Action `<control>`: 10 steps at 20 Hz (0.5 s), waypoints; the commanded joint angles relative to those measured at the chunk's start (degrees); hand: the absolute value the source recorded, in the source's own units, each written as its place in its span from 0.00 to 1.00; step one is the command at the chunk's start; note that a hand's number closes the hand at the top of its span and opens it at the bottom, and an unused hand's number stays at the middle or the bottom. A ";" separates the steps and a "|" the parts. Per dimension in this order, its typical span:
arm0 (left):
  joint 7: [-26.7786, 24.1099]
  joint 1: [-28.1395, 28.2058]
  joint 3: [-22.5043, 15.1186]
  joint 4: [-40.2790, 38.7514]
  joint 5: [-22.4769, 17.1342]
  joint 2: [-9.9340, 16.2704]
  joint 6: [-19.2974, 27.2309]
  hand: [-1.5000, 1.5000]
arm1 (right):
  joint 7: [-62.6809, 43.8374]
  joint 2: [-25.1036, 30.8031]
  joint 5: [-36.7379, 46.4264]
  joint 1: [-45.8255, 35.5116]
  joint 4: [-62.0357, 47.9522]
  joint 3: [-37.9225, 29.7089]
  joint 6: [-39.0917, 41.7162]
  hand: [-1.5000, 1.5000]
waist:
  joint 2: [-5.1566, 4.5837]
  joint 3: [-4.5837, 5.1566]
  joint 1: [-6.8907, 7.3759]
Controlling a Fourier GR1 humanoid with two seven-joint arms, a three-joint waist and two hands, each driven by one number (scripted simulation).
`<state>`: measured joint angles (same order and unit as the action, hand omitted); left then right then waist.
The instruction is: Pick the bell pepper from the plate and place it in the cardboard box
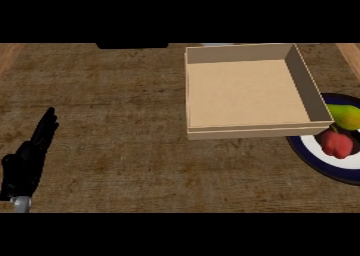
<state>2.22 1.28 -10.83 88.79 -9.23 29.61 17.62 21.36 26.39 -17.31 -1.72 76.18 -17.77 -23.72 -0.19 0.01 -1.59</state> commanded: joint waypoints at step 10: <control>2.19 -1.71 -1.64 -0.27 2.32 -2.07 0.50 0.50 | -25.95 26.80 12.69 13.77 6.05 10.05 17.00 0.00 | 0.25 0.24 1.07</control>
<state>3.35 0.12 -12.11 87.87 -7.28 27.88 18.04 3.52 45.63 -5.84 9.36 79.84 -10.25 -14.25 0.00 0.22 -0.80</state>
